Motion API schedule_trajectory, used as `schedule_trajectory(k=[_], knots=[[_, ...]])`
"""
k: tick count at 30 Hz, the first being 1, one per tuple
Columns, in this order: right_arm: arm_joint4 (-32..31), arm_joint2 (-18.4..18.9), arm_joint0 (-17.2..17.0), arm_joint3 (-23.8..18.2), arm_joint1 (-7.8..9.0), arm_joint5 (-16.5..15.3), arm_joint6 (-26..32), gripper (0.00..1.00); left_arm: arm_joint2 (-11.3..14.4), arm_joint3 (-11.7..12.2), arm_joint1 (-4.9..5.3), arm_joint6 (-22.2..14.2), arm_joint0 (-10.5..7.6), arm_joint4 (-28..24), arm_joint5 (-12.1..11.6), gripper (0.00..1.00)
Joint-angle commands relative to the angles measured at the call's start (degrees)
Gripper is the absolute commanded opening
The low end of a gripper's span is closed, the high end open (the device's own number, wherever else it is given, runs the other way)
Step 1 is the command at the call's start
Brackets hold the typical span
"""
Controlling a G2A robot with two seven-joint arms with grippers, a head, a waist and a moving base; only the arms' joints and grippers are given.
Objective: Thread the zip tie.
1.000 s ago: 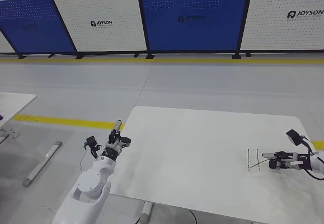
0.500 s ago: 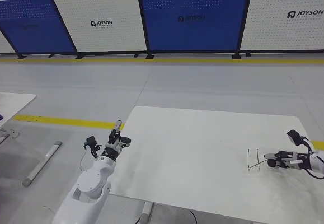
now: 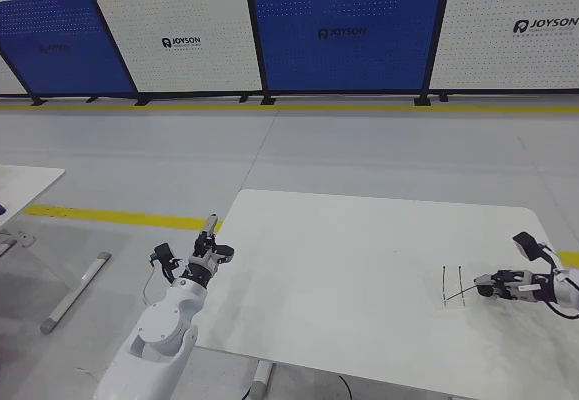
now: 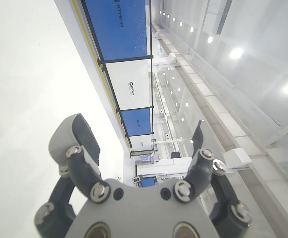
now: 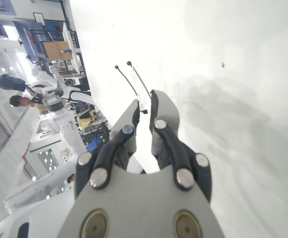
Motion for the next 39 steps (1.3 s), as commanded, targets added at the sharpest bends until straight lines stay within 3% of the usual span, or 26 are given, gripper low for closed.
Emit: schedule_trajectory(k=[1, 7, 16, 22, 27, 33, 39], knots=[[-0.1, 0.0, 0.1, 0.3, -0.14, -0.1, 0.0, 0.14, 0.0, 0.0, 0.00, 0.0, 0.00, 0.0, 0.0, 1.00], [-0.1, 0.0, 0.5, 1.2, -0.51, -0.6, 0.3, 0.00, 0.0, 0.0, 0.00, 0.0, 0.00, 0.0, 0.0, 1.00], [0.9, 1.1, 1.1, 2.6, -0.44, -3.3, 2.5, 0.00, 0.0, 0.0, 0.00, 0.0, 0.00, 0.0, 0.0, 1.00], [5.4, 4.2, 0.8, 3.4, 0.45, -6.1, 4.7, 0.00, 0.0, 0.0, 0.00, 0.0, 0.00, 0.0, 0.0, 1.00], [12.2, 9.7, -2.5, -1.2, 2.36, -6.1, 6.1, 0.00, 0.0, 0.0, 0.00, 0.0, 0.00, 0.0, 0.0, 1.00], [18.8, 16.3, -12.0, -14.1, 5.89, -6.1, 6.1, 0.00, 0.0, 0.0, 0.00, 0.0, 0.00, 0.0, 0.0, 1.00], [18.8, 16.3, -12.0, -14.1, 5.89, -6.1, 6.1, 0.00, 0.0, 0.0, 0.00, 0.0, 0.00, 0.0, 0.0, 1.00]])
